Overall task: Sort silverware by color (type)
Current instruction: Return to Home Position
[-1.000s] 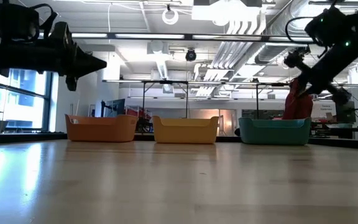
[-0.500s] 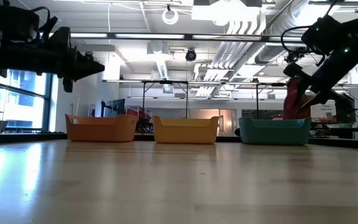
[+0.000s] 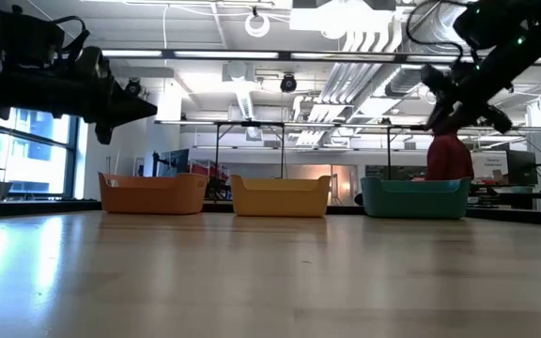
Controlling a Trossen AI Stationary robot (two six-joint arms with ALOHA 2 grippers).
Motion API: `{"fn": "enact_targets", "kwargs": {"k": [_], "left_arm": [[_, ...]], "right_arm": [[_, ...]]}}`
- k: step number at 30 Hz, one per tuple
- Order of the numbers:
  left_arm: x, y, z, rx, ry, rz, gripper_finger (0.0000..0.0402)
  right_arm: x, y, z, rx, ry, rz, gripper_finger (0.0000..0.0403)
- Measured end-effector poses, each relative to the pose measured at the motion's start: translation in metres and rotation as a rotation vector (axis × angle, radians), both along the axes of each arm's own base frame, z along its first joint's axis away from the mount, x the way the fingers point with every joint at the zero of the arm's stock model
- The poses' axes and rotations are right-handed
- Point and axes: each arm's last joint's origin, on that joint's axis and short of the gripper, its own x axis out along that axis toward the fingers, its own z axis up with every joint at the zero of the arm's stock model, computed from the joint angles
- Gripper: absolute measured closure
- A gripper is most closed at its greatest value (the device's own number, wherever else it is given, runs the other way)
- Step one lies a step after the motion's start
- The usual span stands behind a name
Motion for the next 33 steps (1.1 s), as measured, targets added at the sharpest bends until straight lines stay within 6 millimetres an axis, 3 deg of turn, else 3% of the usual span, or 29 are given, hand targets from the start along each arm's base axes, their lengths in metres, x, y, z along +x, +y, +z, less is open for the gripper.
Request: {"fn": "enact_targets", "kwargs": {"k": [5,20,26,33], "left_arm": [[0.0,-0.001,0.0,0.022,0.003,-0.045,0.0402],[-0.002,-0.003,0.004,0.045,-0.018,-0.043,0.0402],[-0.003,-0.003,-0.005,0.007,0.067,-0.038,0.0402],[-0.003,-0.004,-0.012,-0.086,0.105,-0.035,0.0402]], "right_arm": [[0.019,0.016,0.012,-0.138,0.039,0.304,0.0396],[0.091,0.094,0.011,-0.34,-0.049,0.645,0.0402],[0.096,0.105,0.012,-0.358,-0.085,0.867,0.0403],[0.087,0.103,0.021,-0.494,-0.052,1.023,0.0403]]}}
